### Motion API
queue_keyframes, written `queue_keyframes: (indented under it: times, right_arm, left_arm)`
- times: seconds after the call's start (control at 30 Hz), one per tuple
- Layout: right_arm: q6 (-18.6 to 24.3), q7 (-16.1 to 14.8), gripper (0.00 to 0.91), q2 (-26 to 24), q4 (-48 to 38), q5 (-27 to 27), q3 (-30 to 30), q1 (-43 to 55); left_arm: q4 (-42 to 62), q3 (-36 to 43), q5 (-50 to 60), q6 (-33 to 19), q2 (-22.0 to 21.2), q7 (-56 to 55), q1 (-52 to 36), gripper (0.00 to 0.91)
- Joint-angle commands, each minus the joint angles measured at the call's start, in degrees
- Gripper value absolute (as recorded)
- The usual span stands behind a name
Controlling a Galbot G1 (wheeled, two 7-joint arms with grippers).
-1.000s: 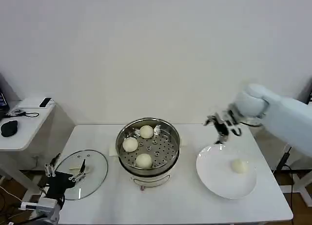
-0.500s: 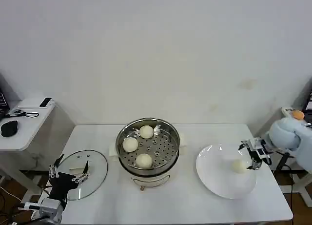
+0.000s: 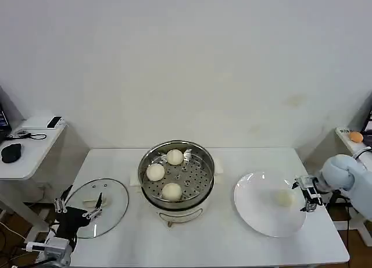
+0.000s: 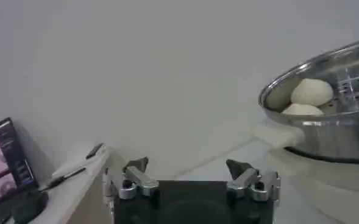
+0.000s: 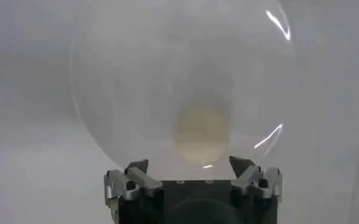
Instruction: Take steamed baozi put them in steamer then cover it.
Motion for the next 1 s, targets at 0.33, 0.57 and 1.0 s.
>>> queue_keyframes:
  times: [0.33,0.57,1.0]
  right_arm:
    - [-0.02,0.99,0.907,7.57,-7.49,-1.45,1.48,-0.95]
    - [-0.84,1.12,0.786,7.85,-7.58,-1.58,1.43,-0.92]
    - [-1.69,0.43,0.625,7.25,-6.87,-1.72,1.39,-0.55]
  left_arm:
    - [0.28,-0.72,0.12,0.01,-0.15,0.02,0.26,0.907]
    - [0.45,-0.61,0.13,0.01,-0.18,0.03,0.07,0.907]
    - [0.66,-0.32,0.19,0.0,-0.22,0.01,-0.1,0.907]
